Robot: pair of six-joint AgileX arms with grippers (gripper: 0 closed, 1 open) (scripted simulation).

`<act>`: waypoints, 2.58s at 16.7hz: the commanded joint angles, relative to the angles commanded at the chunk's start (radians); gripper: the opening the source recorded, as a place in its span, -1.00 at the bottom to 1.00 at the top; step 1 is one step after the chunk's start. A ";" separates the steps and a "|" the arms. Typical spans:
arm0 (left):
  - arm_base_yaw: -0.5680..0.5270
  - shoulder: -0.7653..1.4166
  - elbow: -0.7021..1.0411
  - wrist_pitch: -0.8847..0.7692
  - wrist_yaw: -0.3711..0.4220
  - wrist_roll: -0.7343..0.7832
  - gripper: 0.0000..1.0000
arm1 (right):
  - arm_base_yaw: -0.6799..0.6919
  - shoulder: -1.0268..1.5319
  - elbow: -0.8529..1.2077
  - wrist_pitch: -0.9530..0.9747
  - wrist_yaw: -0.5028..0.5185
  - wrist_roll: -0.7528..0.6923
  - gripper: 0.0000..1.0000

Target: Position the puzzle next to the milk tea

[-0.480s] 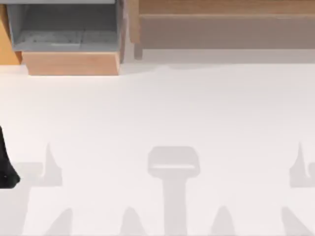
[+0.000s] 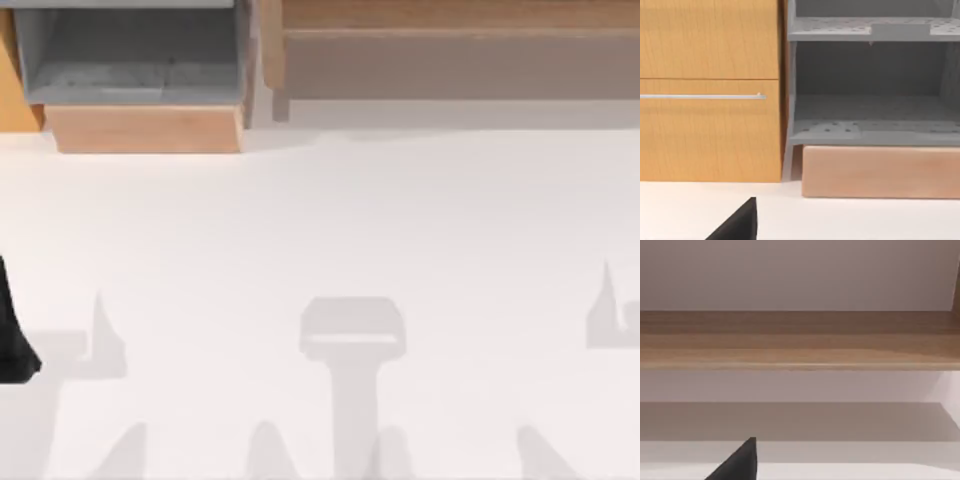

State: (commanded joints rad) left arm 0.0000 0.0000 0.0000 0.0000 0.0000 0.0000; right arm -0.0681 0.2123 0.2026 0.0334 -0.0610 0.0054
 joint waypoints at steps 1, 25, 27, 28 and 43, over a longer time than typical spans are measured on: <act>0.000 0.000 0.000 0.000 0.000 0.000 1.00 | -0.015 0.071 0.068 0.008 -0.015 0.001 1.00; 0.000 0.000 0.000 0.000 0.000 0.000 1.00 | -0.282 1.478 1.309 0.151 -0.262 0.012 1.00; 0.000 0.000 0.000 0.000 0.000 0.000 1.00 | -0.277 1.476 1.307 0.149 -0.259 0.011 1.00; 0.000 0.000 0.000 0.000 0.000 0.000 1.00 | -0.277 1.483 1.318 0.146 -0.258 0.011 1.00; 0.000 0.000 0.000 0.000 0.000 0.000 1.00 | -0.239 1.706 1.593 0.095 -0.215 0.010 1.00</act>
State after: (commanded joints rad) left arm 0.0000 0.0000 0.0000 0.0000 0.0000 0.0000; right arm -0.3073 1.9187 1.7954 0.1280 -0.2759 0.0158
